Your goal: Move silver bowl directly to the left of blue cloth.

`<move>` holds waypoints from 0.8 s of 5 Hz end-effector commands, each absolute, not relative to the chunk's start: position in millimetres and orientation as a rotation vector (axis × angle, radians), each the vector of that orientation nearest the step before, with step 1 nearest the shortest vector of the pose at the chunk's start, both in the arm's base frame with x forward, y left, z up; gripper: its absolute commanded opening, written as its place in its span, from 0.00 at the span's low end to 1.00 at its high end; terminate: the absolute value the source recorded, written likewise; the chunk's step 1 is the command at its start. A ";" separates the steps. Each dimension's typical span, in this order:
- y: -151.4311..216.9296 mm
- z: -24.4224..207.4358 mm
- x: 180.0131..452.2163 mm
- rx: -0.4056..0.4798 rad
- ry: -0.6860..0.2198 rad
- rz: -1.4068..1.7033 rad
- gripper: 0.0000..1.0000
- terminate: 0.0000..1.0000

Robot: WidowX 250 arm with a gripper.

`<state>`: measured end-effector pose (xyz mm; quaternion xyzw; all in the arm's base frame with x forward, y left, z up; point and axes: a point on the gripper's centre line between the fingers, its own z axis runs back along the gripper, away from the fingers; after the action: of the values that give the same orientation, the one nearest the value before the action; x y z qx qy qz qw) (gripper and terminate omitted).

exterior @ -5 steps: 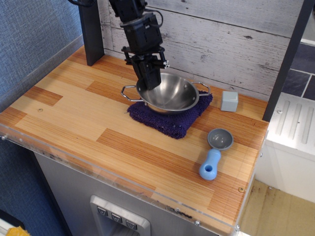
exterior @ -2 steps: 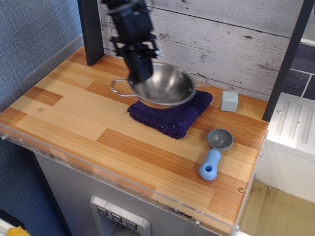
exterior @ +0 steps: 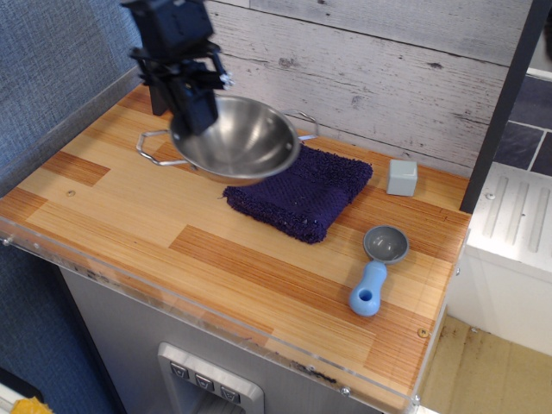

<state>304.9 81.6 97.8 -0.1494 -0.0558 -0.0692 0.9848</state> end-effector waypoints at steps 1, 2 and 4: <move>126.1 107.5 287.1 -0.239 -0.184 0.027 0.00 0.00; 150.7 101.7 280.1 -0.236 -0.196 0.099 0.00 0.00; 176.8 80.5 286.3 -0.222 -0.164 0.186 0.00 0.00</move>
<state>285.8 175.4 63.9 -0.1240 -0.0589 0.0908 0.9864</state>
